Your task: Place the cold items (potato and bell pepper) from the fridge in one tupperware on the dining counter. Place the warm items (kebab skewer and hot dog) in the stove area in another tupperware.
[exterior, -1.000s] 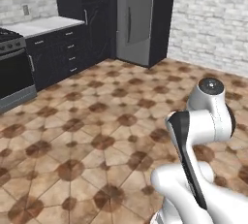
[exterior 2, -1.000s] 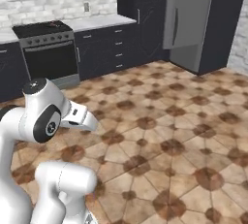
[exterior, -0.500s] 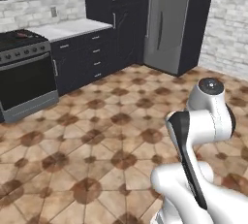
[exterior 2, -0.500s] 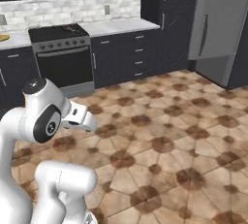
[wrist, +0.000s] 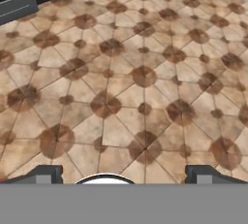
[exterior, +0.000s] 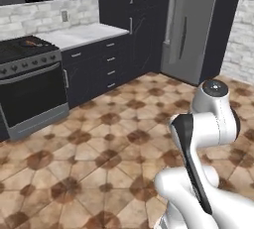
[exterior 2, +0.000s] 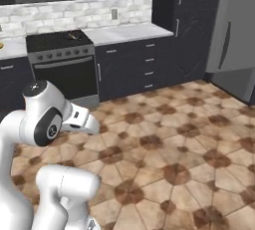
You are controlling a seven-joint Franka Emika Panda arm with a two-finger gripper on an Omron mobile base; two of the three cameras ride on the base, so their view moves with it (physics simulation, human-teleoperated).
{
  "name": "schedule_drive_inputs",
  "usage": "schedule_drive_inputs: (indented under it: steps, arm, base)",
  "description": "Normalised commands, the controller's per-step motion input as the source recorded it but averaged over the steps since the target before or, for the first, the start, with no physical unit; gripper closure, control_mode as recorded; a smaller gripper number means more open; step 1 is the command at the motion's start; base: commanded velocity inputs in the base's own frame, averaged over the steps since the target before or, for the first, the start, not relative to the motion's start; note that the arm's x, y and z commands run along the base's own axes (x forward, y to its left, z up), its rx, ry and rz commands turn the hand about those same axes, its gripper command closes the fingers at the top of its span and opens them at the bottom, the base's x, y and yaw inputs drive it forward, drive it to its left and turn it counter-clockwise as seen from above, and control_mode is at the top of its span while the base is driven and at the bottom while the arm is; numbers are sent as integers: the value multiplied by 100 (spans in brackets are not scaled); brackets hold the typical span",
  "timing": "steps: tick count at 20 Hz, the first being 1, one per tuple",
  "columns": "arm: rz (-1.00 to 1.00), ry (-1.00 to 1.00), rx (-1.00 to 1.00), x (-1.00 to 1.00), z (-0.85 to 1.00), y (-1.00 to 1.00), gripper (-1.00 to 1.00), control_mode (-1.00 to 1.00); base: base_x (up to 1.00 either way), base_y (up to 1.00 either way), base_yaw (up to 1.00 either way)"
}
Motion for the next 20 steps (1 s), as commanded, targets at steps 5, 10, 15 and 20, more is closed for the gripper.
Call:
schedule_drive_inputs:
  steps: [5,10,15,20]
  arm:
    - [0,0,0,0,0,0,-100,100]
    - [0,0,0,0,0,0,-100,100]
    - [0,0,0,0,0,0,-100,100]
    - [0,0,0,0,0,0,-100,100]
  base:
    - [100,14,-10]
    - [100,17,-21]
    - [100,13,-31]
    - [100,20,-39]
